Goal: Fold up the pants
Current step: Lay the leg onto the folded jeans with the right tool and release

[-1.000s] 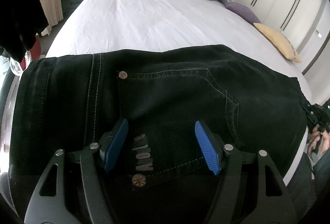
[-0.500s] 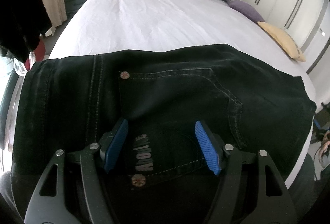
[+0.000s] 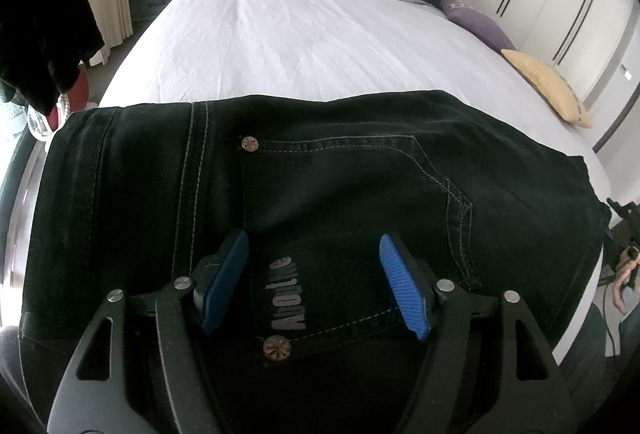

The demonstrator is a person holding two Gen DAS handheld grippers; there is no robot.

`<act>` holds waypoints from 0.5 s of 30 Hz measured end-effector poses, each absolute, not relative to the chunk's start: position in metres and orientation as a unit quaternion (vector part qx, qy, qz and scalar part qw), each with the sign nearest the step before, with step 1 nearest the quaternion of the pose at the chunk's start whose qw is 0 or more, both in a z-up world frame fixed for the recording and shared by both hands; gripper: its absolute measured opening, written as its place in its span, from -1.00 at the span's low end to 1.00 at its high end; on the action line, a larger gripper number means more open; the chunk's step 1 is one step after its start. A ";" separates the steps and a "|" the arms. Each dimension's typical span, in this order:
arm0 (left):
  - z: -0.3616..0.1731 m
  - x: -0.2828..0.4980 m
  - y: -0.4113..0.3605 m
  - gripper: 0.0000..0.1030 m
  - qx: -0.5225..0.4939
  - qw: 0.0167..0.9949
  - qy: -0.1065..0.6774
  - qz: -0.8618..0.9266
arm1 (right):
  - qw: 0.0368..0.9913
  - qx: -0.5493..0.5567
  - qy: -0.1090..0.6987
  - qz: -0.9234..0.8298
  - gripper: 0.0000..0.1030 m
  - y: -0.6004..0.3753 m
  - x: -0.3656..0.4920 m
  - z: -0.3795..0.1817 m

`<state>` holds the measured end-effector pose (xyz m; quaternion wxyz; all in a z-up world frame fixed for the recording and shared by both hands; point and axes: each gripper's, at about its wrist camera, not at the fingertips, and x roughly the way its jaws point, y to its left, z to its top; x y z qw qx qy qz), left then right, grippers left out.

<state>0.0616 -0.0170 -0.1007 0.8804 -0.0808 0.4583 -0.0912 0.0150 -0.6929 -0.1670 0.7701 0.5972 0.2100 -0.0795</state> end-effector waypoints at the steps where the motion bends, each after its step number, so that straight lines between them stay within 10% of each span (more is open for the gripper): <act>1: -0.101 0.061 -0.018 0.31 -0.081 0.880 0.459 -0.091 | 0.768 0.601 0.206 -0.083 -0.39 -0.695 0.016 -0.170; 4: -0.101 0.062 -0.017 0.31 -0.082 0.880 0.458 -0.092 | 0.750 0.627 0.190 -0.086 -0.78 -0.704 0.016 -0.181; 15: -0.102 0.060 -0.014 0.31 -0.086 0.881 0.454 -0.098 | 0.821 0.516 0.214 -0.121 -0.85 -0.675 0.031 -0.125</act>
